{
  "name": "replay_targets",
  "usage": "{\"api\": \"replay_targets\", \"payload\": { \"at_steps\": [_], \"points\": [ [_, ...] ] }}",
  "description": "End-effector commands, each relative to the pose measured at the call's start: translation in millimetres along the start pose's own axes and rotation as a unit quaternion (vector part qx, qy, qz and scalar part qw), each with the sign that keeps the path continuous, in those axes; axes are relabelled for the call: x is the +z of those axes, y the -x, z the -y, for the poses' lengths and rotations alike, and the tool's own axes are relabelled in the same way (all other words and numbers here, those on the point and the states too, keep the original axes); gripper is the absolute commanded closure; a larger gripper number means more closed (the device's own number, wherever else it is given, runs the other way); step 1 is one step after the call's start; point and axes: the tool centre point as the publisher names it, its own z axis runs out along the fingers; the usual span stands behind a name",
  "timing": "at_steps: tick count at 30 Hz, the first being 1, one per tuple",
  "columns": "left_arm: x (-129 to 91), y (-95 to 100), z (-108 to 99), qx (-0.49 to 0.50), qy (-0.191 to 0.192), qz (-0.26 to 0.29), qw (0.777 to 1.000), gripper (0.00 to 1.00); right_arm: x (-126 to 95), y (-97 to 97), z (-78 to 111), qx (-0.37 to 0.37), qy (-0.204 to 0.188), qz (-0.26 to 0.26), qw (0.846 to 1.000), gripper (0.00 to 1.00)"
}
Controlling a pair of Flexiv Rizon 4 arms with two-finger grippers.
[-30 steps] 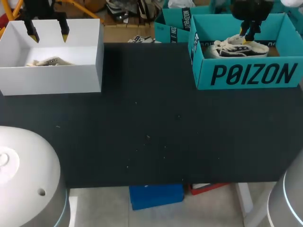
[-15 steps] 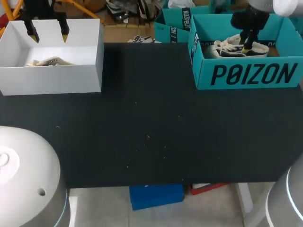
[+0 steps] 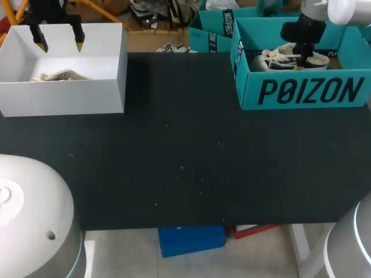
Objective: Take the shoe out of the shoebox, open the shoe tongue, remove and reinsert the insole, then place the shoe into the shoebox
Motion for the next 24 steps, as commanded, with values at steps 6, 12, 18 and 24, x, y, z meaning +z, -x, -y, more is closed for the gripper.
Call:
{"api": "replay_targets", "payload": {
  "at_steps": [6,12,18,24],
  "points": [
    [-1,0.0,-1,0.0,0.001,0.001,1.0,0.0,24,4.7,-1.1,0.006,-0.002,-0.015,1.0,0.53],
    [-1,0.0,-1,0.0,0.001,0.001,1.0,0.0,34,5.6,0.4,0.009,-0.008,-0.017,1.0,0.6],
    [-1,0.0,-1,0.0,0.001,0.001,1.0,0.0,33,10.3,4.9,0.015,-0.031,-0.002,0.999,1.0],
    [-1,0.0,-1,0.0,0.001,0.001,1.0,0.0,12,14.2,6.6,0.01,-0.037,0.006,0.999,1.0]
  ]
}}
